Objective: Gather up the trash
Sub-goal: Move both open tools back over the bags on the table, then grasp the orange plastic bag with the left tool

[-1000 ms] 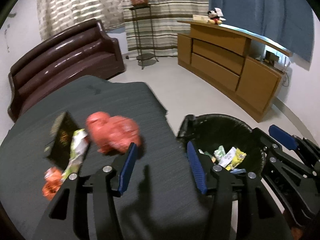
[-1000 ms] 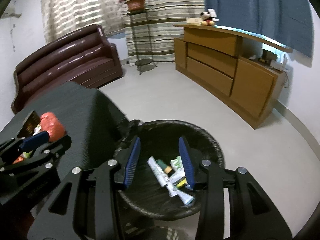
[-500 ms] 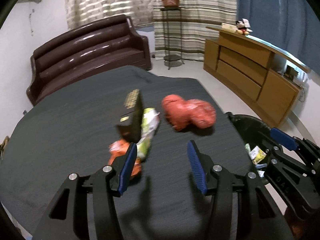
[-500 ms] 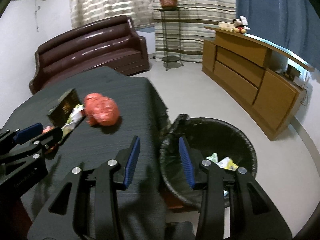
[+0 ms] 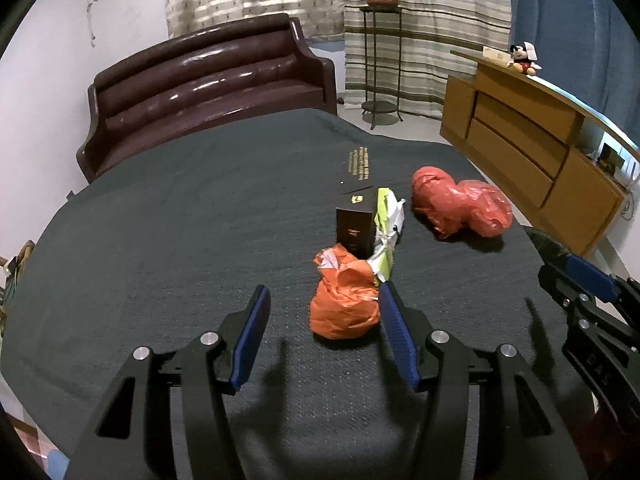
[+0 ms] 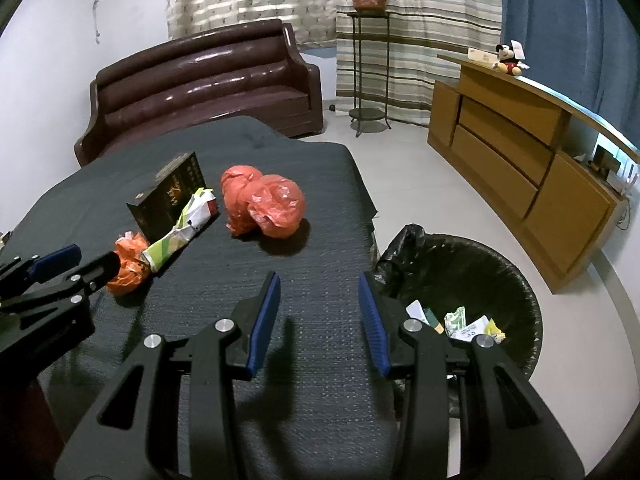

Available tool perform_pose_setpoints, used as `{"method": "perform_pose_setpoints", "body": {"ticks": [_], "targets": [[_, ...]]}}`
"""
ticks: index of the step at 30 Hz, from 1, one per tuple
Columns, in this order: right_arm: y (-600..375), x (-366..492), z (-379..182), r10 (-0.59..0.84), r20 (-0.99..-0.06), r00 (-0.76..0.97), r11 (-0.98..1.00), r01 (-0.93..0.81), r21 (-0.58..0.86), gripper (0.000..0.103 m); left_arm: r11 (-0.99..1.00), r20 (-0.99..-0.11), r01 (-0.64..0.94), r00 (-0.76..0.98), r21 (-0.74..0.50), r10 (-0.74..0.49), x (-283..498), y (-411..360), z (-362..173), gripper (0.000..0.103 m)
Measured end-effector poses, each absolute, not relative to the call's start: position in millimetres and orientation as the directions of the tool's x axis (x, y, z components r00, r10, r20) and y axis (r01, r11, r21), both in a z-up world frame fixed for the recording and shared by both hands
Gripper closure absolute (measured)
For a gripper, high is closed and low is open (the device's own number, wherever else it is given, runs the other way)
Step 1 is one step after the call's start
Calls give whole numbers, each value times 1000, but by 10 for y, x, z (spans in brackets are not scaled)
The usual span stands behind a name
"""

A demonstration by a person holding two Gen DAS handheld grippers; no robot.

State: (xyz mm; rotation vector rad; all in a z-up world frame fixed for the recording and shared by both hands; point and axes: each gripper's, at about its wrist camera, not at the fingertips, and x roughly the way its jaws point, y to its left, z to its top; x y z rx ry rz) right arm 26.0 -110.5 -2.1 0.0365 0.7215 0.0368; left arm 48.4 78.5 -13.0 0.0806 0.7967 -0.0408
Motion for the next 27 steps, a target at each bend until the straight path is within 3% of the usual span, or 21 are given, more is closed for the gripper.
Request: {"method": "perform_pose_setpoints", "body": {"ticks": [4,15,18,19,27], "targets": [[-1115,283,-39,49,-664,746,998,-19,52,63,996,-723,70,691,63,-3,546,773,-159,42],[-1108,356,-77,55,-672,738,998,-22,58,63,995,-748,94,663,36,-36,622,866,-277,41],[-1088,368,-91,55,-674,737,998,-23,56,63,994,-753,109,656,23,-54,622,874,-287,54],[-1083,371,-95,55,-674,736,998,-24,56,63,993,-758,116,649,16,-63,626,885,-299,62],[-1045,400,-90,57,-674,736,998,-30,52,63,992,-746,127,661,6,-80,547,982,-270,63]]}}
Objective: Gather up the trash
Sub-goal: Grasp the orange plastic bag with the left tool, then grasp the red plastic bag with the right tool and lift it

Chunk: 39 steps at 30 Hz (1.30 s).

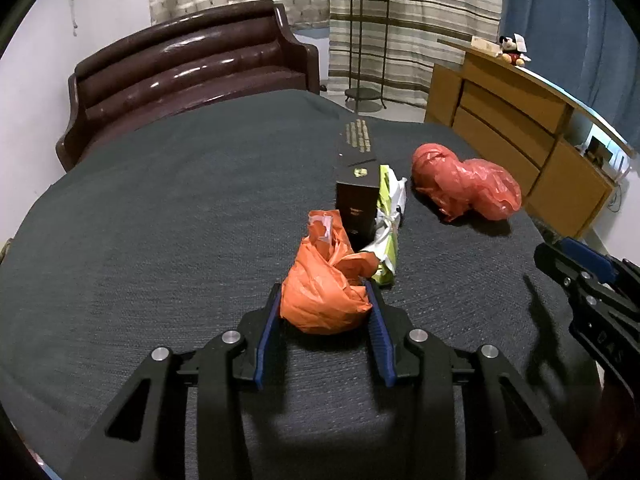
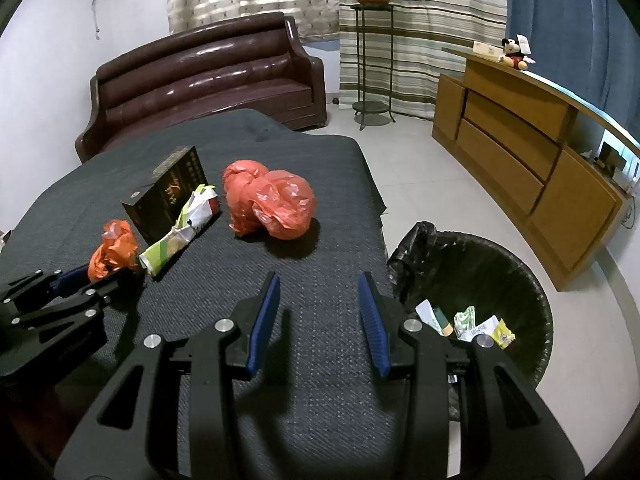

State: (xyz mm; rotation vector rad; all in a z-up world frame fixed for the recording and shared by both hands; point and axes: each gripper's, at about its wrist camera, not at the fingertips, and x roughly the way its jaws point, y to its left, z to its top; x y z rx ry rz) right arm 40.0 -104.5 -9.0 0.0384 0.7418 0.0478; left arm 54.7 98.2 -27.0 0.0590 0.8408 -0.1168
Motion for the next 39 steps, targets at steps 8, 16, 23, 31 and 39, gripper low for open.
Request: {"method": "perform_pose_setpoints", "body": {"ticks": [8,16,23,31,39], "targets": [[-965,516,-38,61,-662,747,998,-48,38,56,998,-732,62,680,3,-40,576,1230,-177,63],[-830,716,20,72,-651,755,997,-80,18,46,1000,-729,3,685,13,7,809,1420,-139,63],[-734,919,47,72,-651,756,996,-94,1,42,1000,-722,-11,692,13,17,949,1494,-128,63],[-634,1126,20,89,-659,747,993,-117,1,41,1000,-731,-11,683,13,17,1035,1513,-164,63],[-580,1271,-57,83,-697,713,992,-125,-11,41,1000,-742,-10,671,10,14,1094,1521,-218,63]]}}
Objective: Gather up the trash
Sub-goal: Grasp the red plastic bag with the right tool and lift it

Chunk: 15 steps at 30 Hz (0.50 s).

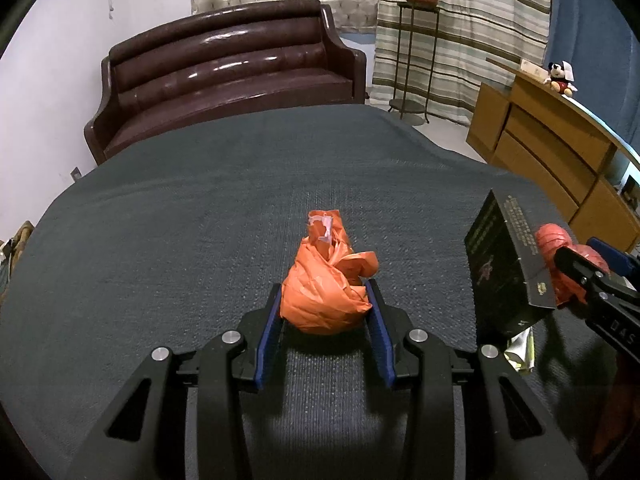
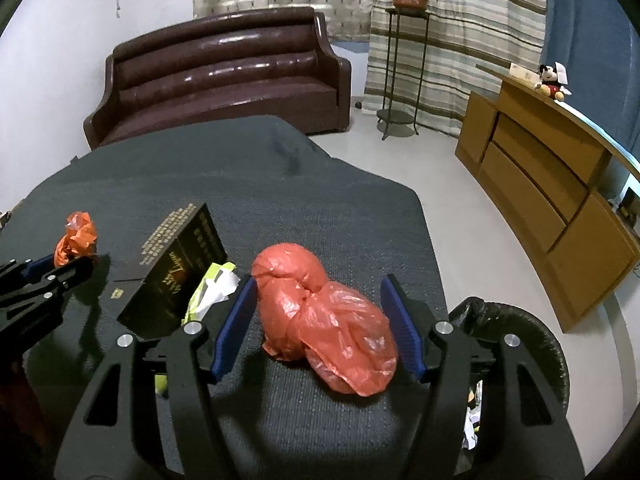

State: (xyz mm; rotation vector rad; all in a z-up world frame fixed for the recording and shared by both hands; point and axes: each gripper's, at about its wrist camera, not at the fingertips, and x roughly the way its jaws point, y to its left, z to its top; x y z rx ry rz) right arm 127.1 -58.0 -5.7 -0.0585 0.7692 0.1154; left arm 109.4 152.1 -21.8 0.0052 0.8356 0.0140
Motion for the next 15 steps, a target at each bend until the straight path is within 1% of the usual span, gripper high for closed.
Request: {"method": "perform_pose_setpoints", "body": {"ticks": [3,7,10,15], "targets": [[-554,1290,-79,85,-711,698,990,-138,-17,42,1000,-745,-12,667,9,14,1096,1514,-244,63],[-510,1294,-81,95,-720,688,987,-162,-23,54,1000,-749,-10,663,7,12,1108,1529,-242,63],[-480,1269,-92,98,-721,686,984,-176,-34,61,1000,-750,-9,661,7,11,1119,1515,-233,63],[-477,1242,-80,99,-715,693,984,-175,-33,65,1000,-750,-8,661,5,9,1122,1516,-233,63]]}}
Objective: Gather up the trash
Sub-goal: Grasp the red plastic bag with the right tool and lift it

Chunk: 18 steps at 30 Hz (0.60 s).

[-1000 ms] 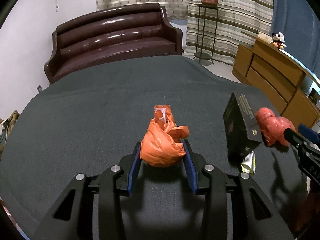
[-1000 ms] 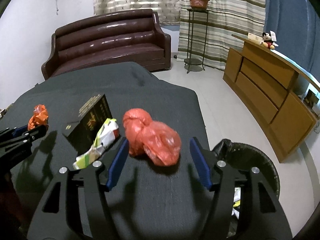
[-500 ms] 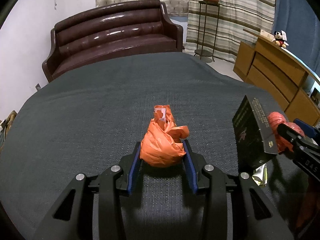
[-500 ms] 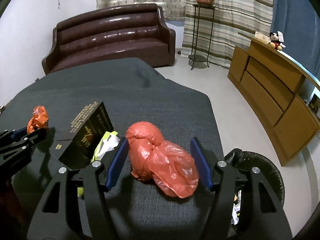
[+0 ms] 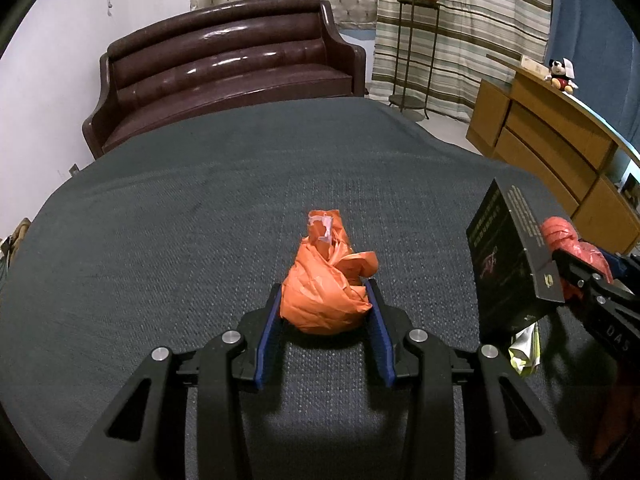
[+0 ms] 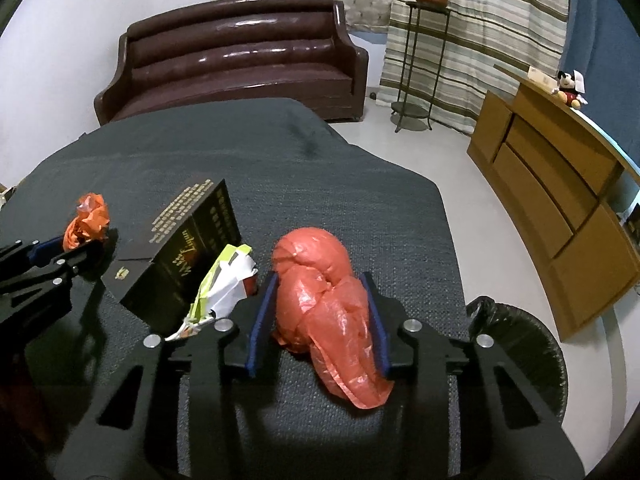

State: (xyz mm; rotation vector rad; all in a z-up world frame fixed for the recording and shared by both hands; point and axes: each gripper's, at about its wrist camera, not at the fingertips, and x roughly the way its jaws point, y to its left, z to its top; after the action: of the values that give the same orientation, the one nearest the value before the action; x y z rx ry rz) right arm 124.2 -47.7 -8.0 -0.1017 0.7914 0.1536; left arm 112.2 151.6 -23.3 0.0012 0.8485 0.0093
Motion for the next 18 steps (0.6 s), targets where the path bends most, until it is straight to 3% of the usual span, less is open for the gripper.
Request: {"method": "perform_pose_setpoints", "body": {"ticks": [18], "targets": [[-712,727,63,92,-666,741,994,-106,19,66,999,-732,33,681,-16,-34,853,1301,-139,63]]}}
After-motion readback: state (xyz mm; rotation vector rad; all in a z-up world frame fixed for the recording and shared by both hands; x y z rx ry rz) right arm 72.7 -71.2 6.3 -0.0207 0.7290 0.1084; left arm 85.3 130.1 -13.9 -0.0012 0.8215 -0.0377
